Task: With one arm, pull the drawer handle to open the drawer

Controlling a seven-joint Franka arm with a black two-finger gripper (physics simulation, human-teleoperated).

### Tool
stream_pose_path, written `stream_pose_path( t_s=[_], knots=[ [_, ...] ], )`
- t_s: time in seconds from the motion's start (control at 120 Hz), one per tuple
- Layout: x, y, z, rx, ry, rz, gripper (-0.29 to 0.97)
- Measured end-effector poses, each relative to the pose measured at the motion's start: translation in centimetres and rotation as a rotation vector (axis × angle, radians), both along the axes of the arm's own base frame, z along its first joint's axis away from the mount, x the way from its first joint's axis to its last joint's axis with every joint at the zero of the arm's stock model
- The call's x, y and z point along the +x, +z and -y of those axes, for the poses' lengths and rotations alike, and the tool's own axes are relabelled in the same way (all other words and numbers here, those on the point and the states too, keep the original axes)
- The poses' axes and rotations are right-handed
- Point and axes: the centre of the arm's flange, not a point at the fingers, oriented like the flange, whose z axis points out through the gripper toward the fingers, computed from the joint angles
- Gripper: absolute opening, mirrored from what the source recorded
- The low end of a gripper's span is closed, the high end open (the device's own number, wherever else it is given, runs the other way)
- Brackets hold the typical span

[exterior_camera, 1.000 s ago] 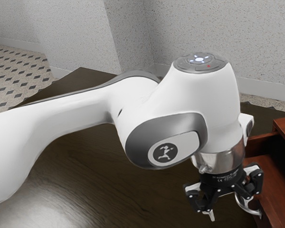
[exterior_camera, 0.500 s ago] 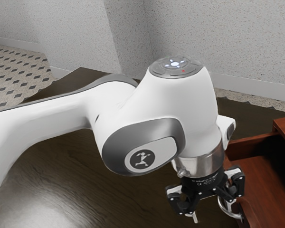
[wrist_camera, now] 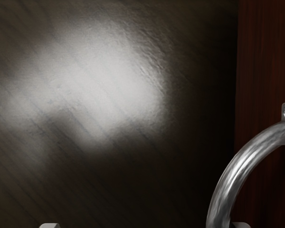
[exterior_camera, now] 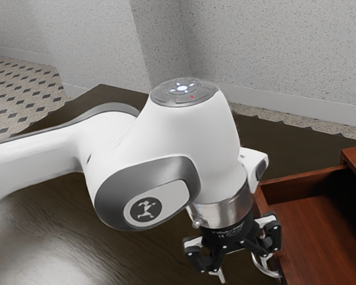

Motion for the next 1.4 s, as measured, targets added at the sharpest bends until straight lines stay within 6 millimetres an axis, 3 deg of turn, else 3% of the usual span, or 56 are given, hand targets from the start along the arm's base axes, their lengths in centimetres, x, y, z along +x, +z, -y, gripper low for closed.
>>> stream_pose_path(
  t_s=[0.542, 0.917, 1.083, 1.258, 1.4],
  knots=[
    [-1.9, -0.1, -2.1, -0.014, -0.022, 0.002, 0.42],
    [-3.5, 6.7, -0.8, -0.073, -0.093, 0.125, 0.44],
    [-3.8, 7.7, -0.8, -0.084, -0.106, 0.13, 0.57],
    [-5.3, 9.4, 1.3, -0.106, -0.166, 0.146, 0.63],
    [-5.3, 11.0, 2.1, -0.147, -0.194, 0.132, 0.66]
  ],
)
